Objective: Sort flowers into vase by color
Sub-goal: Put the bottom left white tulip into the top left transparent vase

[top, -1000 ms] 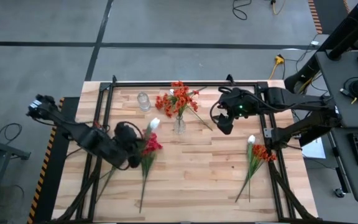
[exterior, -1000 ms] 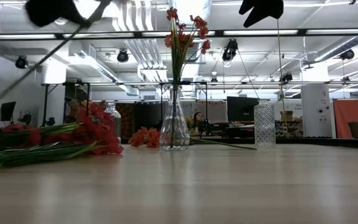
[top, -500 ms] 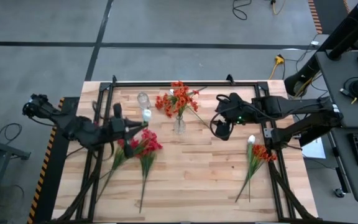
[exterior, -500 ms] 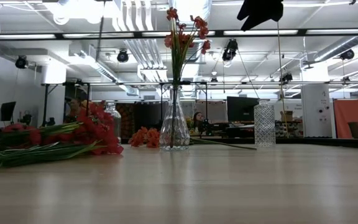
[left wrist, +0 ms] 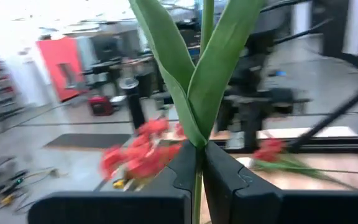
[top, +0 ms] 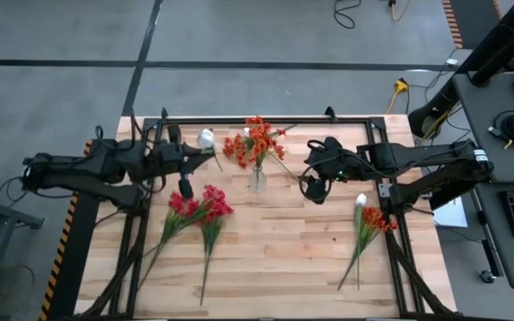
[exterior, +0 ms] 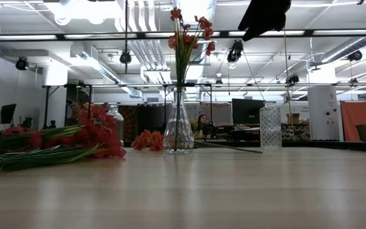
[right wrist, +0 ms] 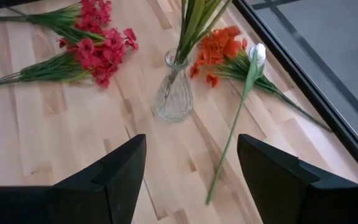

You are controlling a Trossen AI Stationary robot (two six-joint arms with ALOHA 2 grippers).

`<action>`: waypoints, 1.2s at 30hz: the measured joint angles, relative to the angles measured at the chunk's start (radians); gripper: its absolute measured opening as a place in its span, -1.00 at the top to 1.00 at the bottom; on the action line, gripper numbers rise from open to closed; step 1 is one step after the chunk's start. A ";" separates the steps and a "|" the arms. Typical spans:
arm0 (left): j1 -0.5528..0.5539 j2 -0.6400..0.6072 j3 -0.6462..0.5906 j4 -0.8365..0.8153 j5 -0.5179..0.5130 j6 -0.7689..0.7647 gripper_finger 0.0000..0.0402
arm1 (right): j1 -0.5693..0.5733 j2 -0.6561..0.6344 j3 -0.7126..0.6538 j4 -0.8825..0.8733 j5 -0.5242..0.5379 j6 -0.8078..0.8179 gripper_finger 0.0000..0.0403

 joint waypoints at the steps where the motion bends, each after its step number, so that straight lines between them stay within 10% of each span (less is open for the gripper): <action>1: 0.028 -0.018 -0.025 0.013 0.002 0.000 1.00 | 0.000 -0.003 -0.005 0.000 0.000 0.003 -0.21; 11: 0.371 -0.123 -0.145 0.081 0.008 0.033 1.00 | 0.000 -0.050 -0.083 0.061 0.000 0.022 -0.21; 20: 0.650 -0.044 -0.161 0.167 0.232 0.006 1.00 | 0.000 -0.071 -0.126 0.091 0.000 0.030 -0.21; 36: 0.691 -0.010 -0.209 0.169 0.258 -0.037 1.00 | 0.000 -0.070 -0.127 0.098 0.000 0.025 -0.21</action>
